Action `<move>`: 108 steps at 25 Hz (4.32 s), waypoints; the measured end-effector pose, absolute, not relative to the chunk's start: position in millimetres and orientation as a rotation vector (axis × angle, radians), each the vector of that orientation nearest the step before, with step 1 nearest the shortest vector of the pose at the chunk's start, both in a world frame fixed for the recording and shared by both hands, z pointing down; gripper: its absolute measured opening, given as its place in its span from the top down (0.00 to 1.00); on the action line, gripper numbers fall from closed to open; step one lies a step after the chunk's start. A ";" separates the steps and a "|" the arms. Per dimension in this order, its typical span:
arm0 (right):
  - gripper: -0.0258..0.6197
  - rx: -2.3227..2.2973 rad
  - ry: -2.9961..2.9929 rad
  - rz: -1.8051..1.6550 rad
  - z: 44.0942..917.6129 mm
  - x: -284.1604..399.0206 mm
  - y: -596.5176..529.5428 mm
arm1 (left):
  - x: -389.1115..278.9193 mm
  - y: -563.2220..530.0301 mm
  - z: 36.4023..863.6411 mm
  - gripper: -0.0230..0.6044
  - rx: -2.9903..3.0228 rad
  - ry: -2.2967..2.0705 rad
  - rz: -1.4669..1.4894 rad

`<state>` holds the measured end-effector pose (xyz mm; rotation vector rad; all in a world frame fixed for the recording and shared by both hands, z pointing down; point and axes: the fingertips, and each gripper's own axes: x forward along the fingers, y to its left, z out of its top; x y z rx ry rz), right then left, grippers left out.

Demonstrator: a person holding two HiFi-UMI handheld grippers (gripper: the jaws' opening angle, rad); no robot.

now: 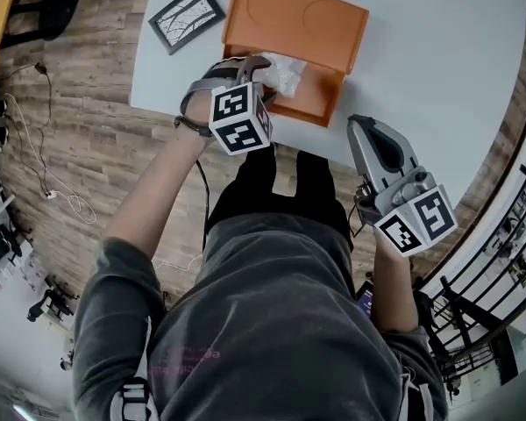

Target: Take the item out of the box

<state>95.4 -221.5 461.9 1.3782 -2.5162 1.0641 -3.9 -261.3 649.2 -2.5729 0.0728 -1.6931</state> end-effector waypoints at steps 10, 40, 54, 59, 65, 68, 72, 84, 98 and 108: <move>0.96 1.374 -2.510 1.088 470.1 100.1 -219.7 | -9.0 -260.3 666.4 0.56 -2.461 0.046 -1.793; 0.96 1.365 -2.541 1.062 459.0 96.9 -223.4 | -17.6 -258.9 653.5 0.80 -2.498 0.133 -1.777; 0.96 1.323 -2.622 0.940 420.1 76.1 -225.5 | -24.5 -248.4 579.2 0.80 -2.611 0.318 -1.607; 0.96 1.313 -2.644 0.898 403.0 69.1 -230.6 | -29.0 -252.3 552.5 0.80 -2.657 0.403 -1.540; 0.96 1.304 -2.665 0.843 383.4 63.7 -238.4 | -32.3 -262.3 519.3 0.80 -2.699 0.498 -1.444; 0.96 1.307 -2.676 0.815 376.7 62.7 -241.5 | -31.7 -264.8 504.9 0.80 -2.716 0.535 -1.391; 0.96 1.312 -2.686 0.788 370.6 63.0 -245.8 | -29.4 -267.9 486.5 0.80 -2.726 0.569 -1.327; 0.96 1.326 -2.724 0.684 336.3 65.7 -251.9 | -28.6 -273.0 421.2 0.80 -2.786 0.698 -1.121; 0.96 1.316 -2.752 0.545 304.0 53.4 -244.3 | -48.8 -271.3 366.6 0.80 -2.823 0.881 -0.850; 0.96 1.302 -2.764 0.471 284.1 50.3 -240.9 | -60.1 -270.0 330.3 0.80 -2.859 0.984 -0.679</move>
